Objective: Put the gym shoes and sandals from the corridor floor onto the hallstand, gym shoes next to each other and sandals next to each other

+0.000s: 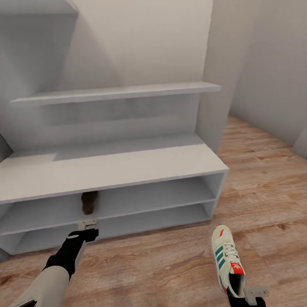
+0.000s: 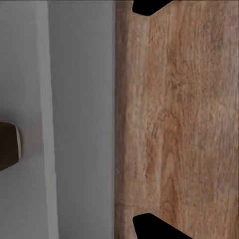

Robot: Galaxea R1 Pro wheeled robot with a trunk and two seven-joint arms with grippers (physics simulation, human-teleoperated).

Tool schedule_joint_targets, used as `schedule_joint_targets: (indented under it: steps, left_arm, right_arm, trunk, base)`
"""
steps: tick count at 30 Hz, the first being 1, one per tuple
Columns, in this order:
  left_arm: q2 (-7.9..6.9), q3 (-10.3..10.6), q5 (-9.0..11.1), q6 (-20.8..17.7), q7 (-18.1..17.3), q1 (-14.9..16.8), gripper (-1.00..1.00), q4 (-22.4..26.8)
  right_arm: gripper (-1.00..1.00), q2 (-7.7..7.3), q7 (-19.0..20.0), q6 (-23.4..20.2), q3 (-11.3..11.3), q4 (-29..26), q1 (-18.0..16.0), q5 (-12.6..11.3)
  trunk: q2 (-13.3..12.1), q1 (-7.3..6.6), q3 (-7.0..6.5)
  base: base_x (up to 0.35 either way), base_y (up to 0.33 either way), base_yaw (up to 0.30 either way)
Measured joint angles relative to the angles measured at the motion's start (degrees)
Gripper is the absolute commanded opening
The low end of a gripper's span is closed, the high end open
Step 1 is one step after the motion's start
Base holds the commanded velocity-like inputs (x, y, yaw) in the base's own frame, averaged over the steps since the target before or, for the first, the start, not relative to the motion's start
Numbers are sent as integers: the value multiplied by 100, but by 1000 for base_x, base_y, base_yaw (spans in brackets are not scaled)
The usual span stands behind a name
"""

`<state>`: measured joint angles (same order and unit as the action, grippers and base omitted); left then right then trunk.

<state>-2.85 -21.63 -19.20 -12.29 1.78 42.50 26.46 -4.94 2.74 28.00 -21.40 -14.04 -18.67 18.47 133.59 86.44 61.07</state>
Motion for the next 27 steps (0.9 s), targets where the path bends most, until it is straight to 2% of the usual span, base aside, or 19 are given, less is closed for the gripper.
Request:
schedule_joint_targets:
  steps: [5,10,18,20,21,24,27]
  left_arm:
    - [-7,-2,26,88,-4,-30,100,-15]
    - [-24,-6,34,239,-8,-88,100,-38]
    - [-56,-23,130,847,-65,-630,100,-29]
    - [-68,-25,251,936,-83,-783,100,-26]
    - [-153,-21,595,1017,-145,-1008,100,-27]
    - [-252,-5,811,1044,-251,-1108,100,-44]
    - [-327,9,921,1055,-436,-1154,100,-63]
  right_arm:
    - [-100,0,0,0,-5,2,0,0]
    - [-100,0,0,0,-1,3,0,1]
    - [-100,7,4,-1,2,0,-1,1]
    - [-100,8,5,-1,3,0,-1,-2]
    - [-100,15,1,-1,4,-2,-1,-5]
    - [-100,17,1,-1,7,-3,-1,-6]
    - [-100,20,0,-1,5,-2,-1,-6]
  trunk:
    - [0,0,0]
    - [0,1,0]
    - [0,-1,0]
    - [0,-2,0]
    - [0,-3,1]
    - [0,-3,2]
    - [0,-3,12]
  base:
    - [-292,-153,0]
    - [-319,-11,0]
    - [-223,193,0]
    - [-50,287,0]
    - [-17,302,0]
    - [-10,305,21]
    - [-3,298,113]
